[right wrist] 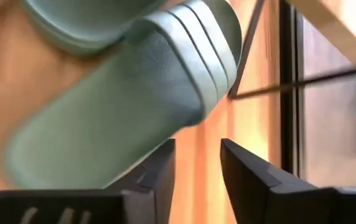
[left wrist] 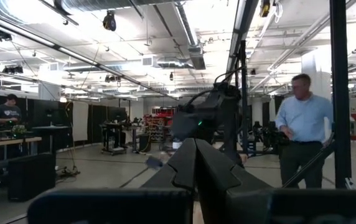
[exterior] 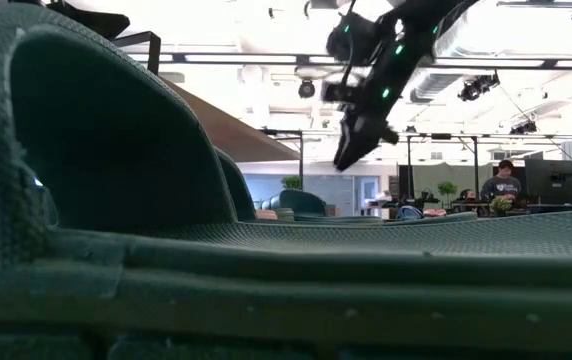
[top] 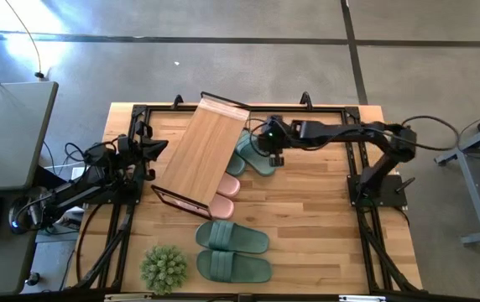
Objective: Pick and place slides into the shelf
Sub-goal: Put the green slide under the shelf
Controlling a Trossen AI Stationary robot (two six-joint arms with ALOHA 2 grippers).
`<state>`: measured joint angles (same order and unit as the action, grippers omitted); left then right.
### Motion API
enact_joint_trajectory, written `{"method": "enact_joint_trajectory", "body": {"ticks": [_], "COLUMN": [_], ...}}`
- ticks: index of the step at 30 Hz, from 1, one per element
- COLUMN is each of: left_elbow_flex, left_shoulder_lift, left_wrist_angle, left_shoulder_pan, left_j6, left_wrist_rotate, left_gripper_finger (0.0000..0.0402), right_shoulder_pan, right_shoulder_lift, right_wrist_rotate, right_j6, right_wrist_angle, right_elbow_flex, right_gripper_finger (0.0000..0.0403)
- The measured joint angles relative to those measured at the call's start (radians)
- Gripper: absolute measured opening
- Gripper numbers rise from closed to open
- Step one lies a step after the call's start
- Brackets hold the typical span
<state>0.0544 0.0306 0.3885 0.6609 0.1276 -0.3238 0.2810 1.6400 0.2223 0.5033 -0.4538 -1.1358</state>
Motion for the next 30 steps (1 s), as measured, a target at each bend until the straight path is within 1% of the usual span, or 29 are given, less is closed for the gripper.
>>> {"method": "enact_joint_trajectory", "body": {"ticks": [3,5,8,10,11,14,17,19,22,24,26,28,30], "left_elbow_flex": [0.0,0.0,0.0,0.0,0.0,0.0,0.0,0.0,0.0,0.0,0.0,0.0,0.0], "left_shoulder_lift": [0.0,0.0,0.0,0.0,0.0,0.0,0.0,0.0,0.0,0.0,0.0,0.0,0.0], "left_wrist_angle": [0.0,0.0,0.0,-0.001,-0.003,-0.003,-0.003,-0.003,-0.003,-0.003,-0.003,-0.002,-0.002], "left_shoulder_pan": [0.0,0.0,0.0,0.0,0.0,0.0,0.0,0.0,0.0,0.0,0.0,0.0,0.0], "left_j6": [0.0,0.0,0.0,0.0,0.0,0.0,0.001,0.007,0.008,0.008,0.008,0.008,0.008], "left_wrist_rotate": [-0.011,-0.025,-0.043,-0.051,-0.054,-0.059,-0.065,-0.069,-0.069,-0.069,-0.069,-0.069,-0.069], "left_gripper_finger": [0.0001,0.0001,0.0001,0.0001,0.0001,0.0001,0.0001,0.0001,0.0001,0.0001,0.0001,0.0001,0.0001], "right_shoulder_pan": [-0.04,-0.059,-0.084,-0.114,-0.137,-0.23,-0.339,-0.408,-0.488,-0.511,-0.51,-0.497,-0.472], "right_shoulder_lift": [-0.08,-0.132,-0.2,-0.235,-0.25,-0.276,-0.28,-0.279,-0.279,-0.279,-0.279,-0.277,-0.261], "right_wrist_rotate": [-0.001,-0.055,-0.186,-0.222,-0.203,-0.096,-0.038,-0.012,0.051,0.122,0.177,0.209,0.21], "right_j6": [-0.206,-0.382,-0.64,-0.789,-0.859,-1.047,-1.216,-1.342,-1.508,-1.592,-1.639,-1.65,-1.645], "right_wrist_angle": [-0.09,-0.143,-0.197,-0.216,-0.216,-0.205,-0.194,-0.116,0.093,0.206,0.278,0.295,0.302], "right_elbow_flex": [0.0,0.0,0.002,0.016,0.028,0.079,0.157,0.228,0.343,0.412,0.461,0.491,0.5], "right_gripper_finger": [0.0082,0.0056,0.0015,0.0005,0.0006,0.0003,0.0002,0.0001,0.0,0.0,0.0,0.0,0.0]}}
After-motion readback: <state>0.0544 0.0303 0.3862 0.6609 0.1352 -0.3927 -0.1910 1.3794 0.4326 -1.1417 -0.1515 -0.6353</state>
